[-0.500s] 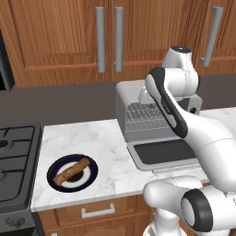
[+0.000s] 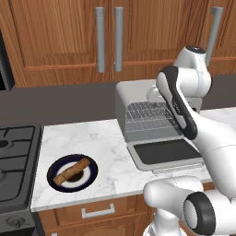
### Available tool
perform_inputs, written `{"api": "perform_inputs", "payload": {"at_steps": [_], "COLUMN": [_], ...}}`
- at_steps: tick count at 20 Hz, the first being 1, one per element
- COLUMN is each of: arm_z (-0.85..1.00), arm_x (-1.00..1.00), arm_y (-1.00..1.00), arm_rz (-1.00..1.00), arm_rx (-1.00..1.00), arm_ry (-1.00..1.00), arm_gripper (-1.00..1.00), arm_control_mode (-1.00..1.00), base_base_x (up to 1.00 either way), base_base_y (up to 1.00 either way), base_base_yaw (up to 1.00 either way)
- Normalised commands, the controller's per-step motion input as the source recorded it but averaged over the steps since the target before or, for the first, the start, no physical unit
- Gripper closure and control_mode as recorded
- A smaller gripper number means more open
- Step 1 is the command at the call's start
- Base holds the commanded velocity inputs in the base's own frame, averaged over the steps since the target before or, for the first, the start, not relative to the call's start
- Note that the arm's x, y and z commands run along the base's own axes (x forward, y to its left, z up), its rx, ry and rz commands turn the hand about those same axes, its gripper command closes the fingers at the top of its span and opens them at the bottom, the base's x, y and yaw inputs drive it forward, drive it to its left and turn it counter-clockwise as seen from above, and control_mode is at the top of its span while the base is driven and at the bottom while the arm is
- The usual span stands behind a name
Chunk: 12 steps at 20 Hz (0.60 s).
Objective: Pull the toaster oven rack outwards. Pick up the baguette from the plate and place it on the toaster oven rack. Close the toaster oven door fully and set the temperature to the lowest setting.
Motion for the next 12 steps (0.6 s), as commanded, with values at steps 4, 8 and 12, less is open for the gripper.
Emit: {"api": "perform_inputs", "payload": {"at_steps": [4, 8, 12], "arm_z": [0.0, -0.12, -0.18], "arm_x": [-0.25, -0.21, -0.01], "arm_y": [-0.43, -0.27, -0.05], "arm_rz": [-0.15, -0.22, -0.27], "arm_rx": [0.25, 0.34, 0.38], "arm_ry": [-0.19, -0.27, -0.28], "arm_gripper": [-1.0, -1.0, -1.0], "arm_control_mode": [-1.0, -1.0, -1.0], "base_base_x": [0.0, 0.0, 0.0], "base_base_y": [0.0, 0.0, 0.0], "base_base_yaw": [0.0, 0.0, 0.0]}}
